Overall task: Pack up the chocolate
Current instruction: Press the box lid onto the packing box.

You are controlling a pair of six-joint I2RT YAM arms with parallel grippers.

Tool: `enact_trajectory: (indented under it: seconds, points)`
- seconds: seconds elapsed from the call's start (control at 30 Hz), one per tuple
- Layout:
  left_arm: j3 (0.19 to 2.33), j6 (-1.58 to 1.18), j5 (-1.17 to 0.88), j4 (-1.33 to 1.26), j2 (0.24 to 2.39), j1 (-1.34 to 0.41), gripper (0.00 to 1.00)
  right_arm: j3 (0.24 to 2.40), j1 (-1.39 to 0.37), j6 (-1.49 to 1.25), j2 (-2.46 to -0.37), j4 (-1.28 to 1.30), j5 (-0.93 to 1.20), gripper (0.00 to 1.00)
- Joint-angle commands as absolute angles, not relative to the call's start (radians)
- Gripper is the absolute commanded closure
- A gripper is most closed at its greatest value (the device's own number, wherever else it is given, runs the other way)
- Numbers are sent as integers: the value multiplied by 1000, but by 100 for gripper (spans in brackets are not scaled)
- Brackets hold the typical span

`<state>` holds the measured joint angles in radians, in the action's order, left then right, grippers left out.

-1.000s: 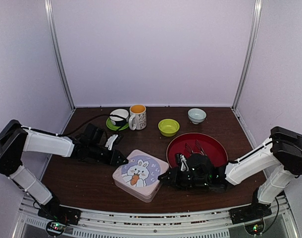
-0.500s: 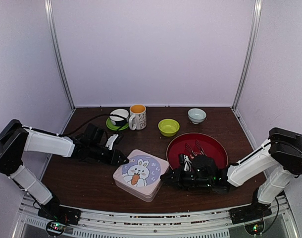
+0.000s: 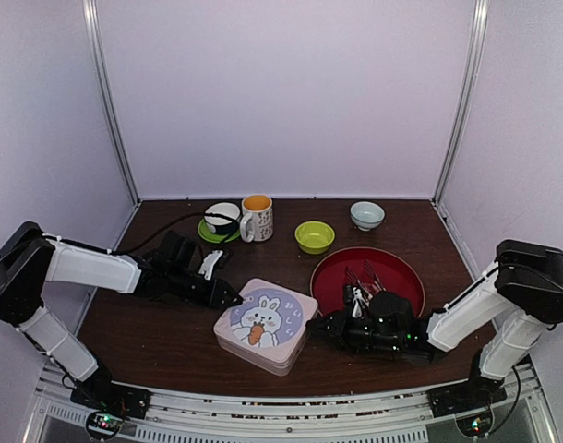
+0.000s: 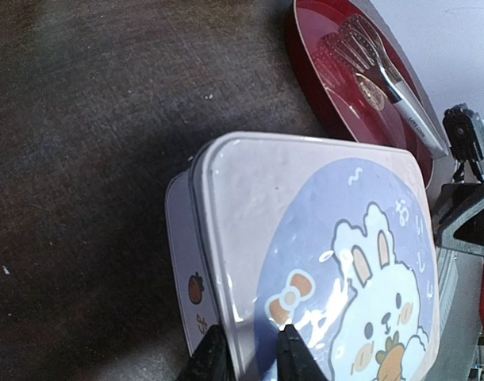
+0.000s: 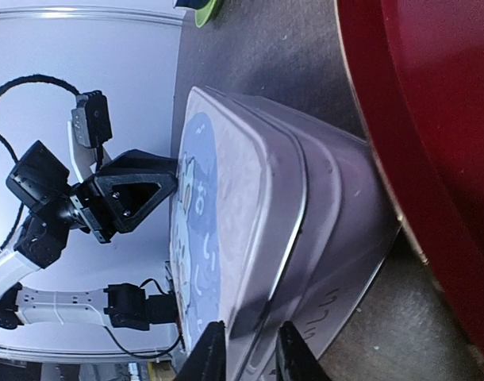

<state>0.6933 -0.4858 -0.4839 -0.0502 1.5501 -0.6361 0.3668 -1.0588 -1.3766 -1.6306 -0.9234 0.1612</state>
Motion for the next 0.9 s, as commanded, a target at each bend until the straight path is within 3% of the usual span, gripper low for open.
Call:
enact_trajectory:
  seconds: [0.0, 0.1, 0.23, 0.47, 0.7, 0.87]
  points:
    - [687, -484, -501, -16, 1579, -661, 77, 339, -1046, -1359, -1586, -883, 84, 68]
    - [693, -481, -500, -9, 1581, -661, 76, 351, -1037, -1342, -1553, -808, 75, 56]
    - [698, -479, -500, -2, 1580, -661, 76, 367, -1033, -1318, -1530, -749, 70, 47]
    - [696, -477, -500, 0, 1581, -661, 76, 375, -981, -1357, -1630, -933, 153, 46]
    - [696, -475, -500, 1, 1581, -663, 77, 422, -942, -1324, -1631, -849, 170, 43]
    - [699, -471, -503, -1, 1585, -664, 79, 452, -930, -1355, -1673, -861, 195, 48]
